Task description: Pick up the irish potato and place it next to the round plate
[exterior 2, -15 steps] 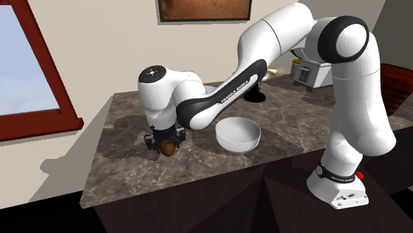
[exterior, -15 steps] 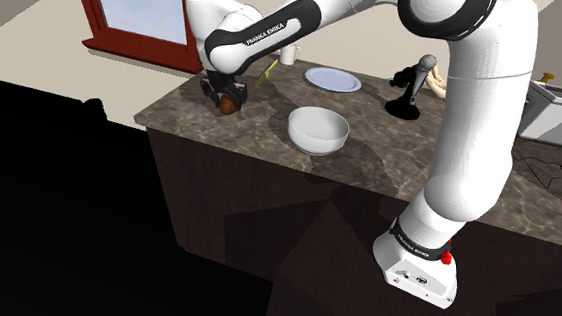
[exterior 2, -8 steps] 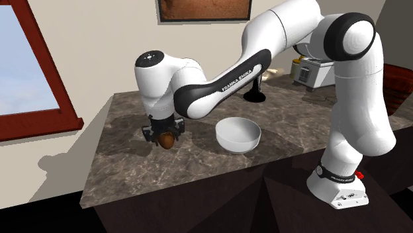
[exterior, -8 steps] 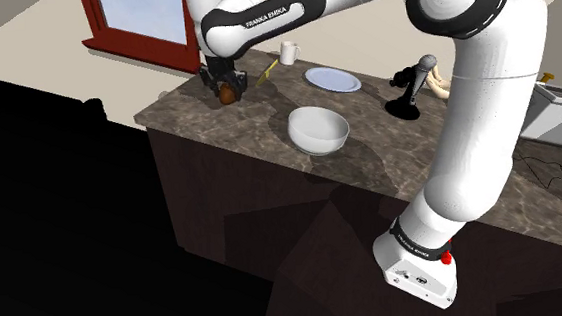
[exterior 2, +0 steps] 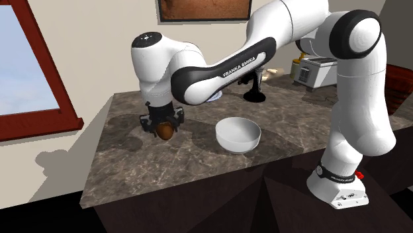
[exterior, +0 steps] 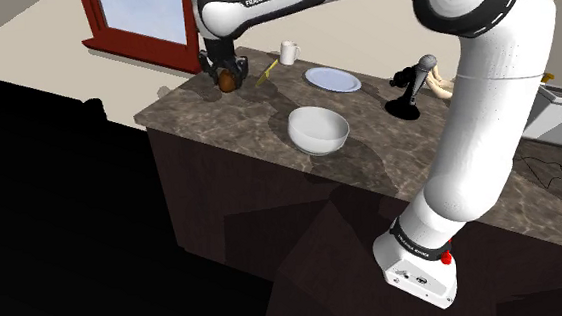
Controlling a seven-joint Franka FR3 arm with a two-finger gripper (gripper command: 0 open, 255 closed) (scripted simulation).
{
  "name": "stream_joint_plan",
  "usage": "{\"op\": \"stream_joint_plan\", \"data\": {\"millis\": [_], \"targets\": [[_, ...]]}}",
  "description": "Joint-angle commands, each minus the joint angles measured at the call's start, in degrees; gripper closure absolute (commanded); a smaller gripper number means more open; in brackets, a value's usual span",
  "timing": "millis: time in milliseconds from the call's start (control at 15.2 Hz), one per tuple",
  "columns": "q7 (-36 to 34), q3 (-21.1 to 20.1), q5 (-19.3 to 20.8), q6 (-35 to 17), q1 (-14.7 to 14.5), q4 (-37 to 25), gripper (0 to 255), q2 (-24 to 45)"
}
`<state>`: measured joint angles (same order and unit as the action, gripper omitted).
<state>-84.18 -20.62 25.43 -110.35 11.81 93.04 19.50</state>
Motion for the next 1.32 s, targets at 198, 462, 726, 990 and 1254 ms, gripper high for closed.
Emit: {"op": "stream_joint_plan", "data": {"millis": [198,462,726,990,1254], "targets": [[2.0,0.1,-0.9,1.3,1.0,-0.2,255,-1.7],[6.6,1.5,-2.3,-2.0,5.1,5.1,255,-5.5],[11.5,3.3,-3.5,-5.0,8.8,9.1,255,-8.5],[16.6,5.3,-4.5,-7.6,12.2,11.9,255,-10.5],[21.9,7.4,-5.5,-9.8,15.4,13.6,255,-11.6]]}}
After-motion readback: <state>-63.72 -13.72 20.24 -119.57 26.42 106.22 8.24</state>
